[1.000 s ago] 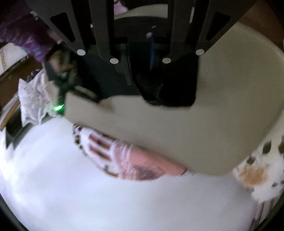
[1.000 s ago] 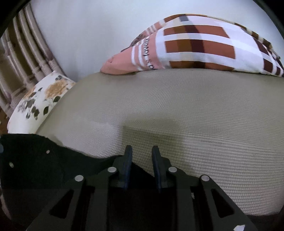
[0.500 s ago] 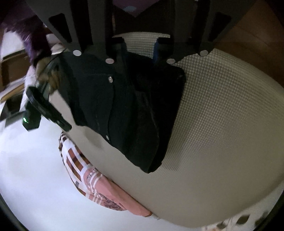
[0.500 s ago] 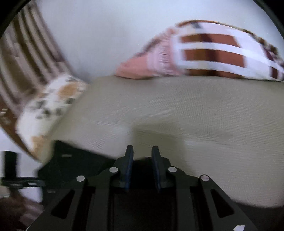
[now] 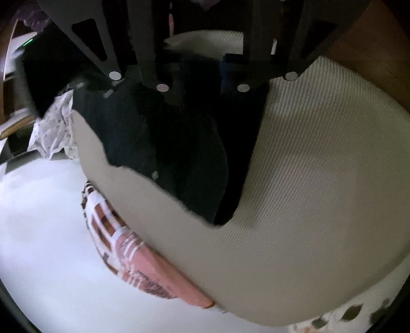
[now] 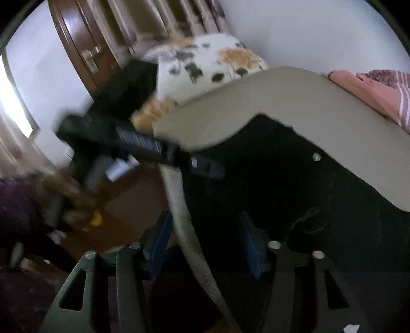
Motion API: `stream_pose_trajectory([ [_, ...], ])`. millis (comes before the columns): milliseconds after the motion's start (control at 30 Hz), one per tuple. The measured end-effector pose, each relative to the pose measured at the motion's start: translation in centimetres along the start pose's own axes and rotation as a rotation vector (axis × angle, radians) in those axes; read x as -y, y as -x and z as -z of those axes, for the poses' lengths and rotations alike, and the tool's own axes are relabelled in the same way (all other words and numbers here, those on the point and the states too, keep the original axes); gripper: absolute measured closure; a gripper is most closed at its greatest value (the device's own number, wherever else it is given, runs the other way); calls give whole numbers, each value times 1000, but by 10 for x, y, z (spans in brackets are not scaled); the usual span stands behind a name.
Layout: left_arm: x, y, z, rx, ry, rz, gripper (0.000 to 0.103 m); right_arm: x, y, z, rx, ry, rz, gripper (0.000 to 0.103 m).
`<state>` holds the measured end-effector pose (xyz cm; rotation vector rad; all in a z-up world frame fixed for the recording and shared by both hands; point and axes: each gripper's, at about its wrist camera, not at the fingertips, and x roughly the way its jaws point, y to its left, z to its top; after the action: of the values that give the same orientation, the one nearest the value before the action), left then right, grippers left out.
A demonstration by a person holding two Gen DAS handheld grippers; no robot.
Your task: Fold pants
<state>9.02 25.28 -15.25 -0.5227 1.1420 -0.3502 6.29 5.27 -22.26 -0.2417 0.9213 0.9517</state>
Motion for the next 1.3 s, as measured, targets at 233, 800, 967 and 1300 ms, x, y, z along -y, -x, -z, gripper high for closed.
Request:
stream_pose_trajectory([
  [233,54,44,-47,181,-161,88,91,7,13,-4,97,-59,67,96],
  [800,-3,26,29,21,-63,71,87,16,-20,25,78,-174,-70,95],
  [967,23,4,31,35,-117,163,87,19,-20,28,100,-214,-117,96],
  [1300,-9,-33,35,144,-107,137,99,42,24,36,159,-317,-181,82],
])
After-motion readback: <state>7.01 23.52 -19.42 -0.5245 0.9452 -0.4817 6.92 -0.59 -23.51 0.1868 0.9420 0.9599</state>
